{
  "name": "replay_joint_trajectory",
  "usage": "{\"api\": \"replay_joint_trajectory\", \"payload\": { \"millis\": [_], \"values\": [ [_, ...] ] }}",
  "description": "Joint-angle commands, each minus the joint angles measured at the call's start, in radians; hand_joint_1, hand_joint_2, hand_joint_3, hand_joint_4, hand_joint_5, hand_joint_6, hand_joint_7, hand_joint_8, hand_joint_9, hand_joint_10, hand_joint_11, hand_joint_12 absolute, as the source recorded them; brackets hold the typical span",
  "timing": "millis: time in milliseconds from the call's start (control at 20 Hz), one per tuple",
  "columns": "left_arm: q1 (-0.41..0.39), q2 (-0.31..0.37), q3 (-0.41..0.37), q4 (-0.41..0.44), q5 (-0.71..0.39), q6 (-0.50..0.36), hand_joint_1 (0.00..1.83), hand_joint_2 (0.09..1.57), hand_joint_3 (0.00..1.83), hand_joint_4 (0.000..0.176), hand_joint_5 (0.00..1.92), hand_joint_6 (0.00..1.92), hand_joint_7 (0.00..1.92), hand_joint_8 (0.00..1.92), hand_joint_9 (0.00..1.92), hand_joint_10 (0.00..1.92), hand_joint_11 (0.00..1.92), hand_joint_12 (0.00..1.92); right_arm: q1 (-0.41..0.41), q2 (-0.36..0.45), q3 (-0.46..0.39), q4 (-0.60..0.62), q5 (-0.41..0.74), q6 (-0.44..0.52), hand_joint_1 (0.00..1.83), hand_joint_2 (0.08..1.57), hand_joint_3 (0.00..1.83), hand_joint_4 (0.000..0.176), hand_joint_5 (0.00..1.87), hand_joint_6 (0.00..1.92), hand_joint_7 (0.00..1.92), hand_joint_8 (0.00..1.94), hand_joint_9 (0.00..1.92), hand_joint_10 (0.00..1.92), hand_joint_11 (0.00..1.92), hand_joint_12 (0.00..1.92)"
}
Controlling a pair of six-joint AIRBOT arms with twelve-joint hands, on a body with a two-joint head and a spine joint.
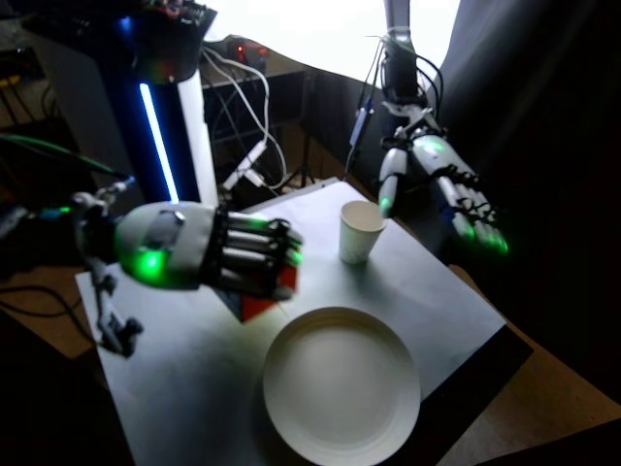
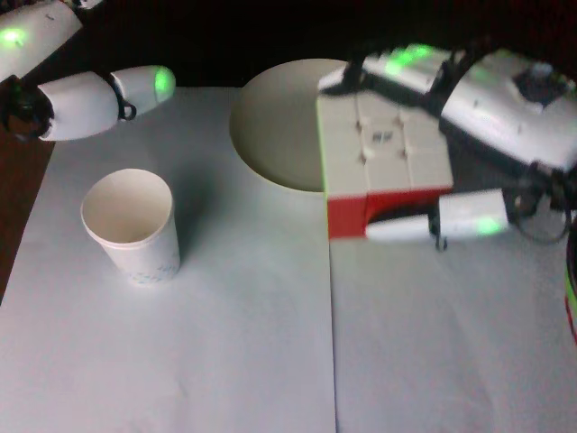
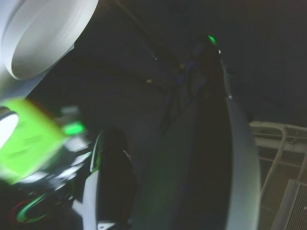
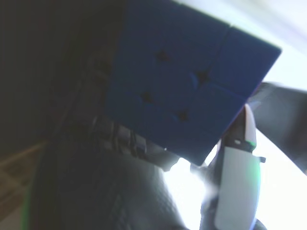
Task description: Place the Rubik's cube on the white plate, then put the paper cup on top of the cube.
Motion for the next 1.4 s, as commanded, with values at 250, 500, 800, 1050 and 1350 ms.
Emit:
{"api": "replay_joint_trajectory", "payload": {
  "millis": [250, 500, 800, 1050, 1350],
  "values": [
    [-0.005, -0.005, 0.006, -0.007, -0.13, 0.0, 0.28, 1.32, 0.0, 0.078, 0.0, 0.0, 0.0, 0.0, 0.0, 0.0, 0.0, 0.0, 0.16, -0.093, 0.13, 0.074, -0.023, -0.078, 1.06, 1.37, 0.0, 0.0, 0.46, 1.66, 0.61, 1.69, 0.66, 1.92, 0.85, 1.92],
    [-0.005, -0.014, 0.009, -0.007, -0.141, 0.0, 0.28, 1.3, 0.0, 0.06, 0.0, 0.0, 0.0, 0.0, 0.0, 0.0, 0.01, 0.01, 0.201, -0.234, 0.287, 0.145, -0.155, -0.078, 1.05, 1.38, 0.0, 0.0, 0.45, 1.68, 0.58, 1.71, 0.56, 1.89, 0.77, 1.92],
    [-0.006, -0.021, 0.012, -0.006, -0.153, -0.001, 0.19, 1.3, 0.0, 0.086, 0.0, 0.0, 0.0, 0.0, 0.0, 0.0, 0.0, 0.12, 0.2, -0.281, 0.346, 0.188, -0.219, -0.078, 0.88, 1.22, 0.0, 0.0, 0.07, 0.64, 0.19, 0.53, 0.03, 1.28, 0.03, 1.82],
    [-0.005, -0.021, 0.012, -0.006, -0.154, -0.001, 0.23, 1.33, 0.0, 0.07, 0.0, 0.0, 0.0, 0.0, 0.0, 0.0, 0.0, 0.07, 0.2, -0.283, 0.339, 0.191, -0.219, -0.078, 0.47, 1.21, 0.0, 0.093, 0.0, 0.0, 0.0, 0.0, 0.0, 0.0, 0.0, 0.17],
    [0.001, -0.015, 0.006, -0.007, -0.158, -0.002, 0.25, 1.3, 0.0, 0.077, 0.0, 0.0, 0.0, 0.0, 0.0, 0.0, 0.0, 0.0, 0.2, -0.257, 0.284, 0.193, -0.216, -0.101, 0.42, 1.16, 0.0, 0.135, 0.0, 0.0, 0.0, 0.0, 0.0, 0.0, 0.0, 0.0]
  ]
}}
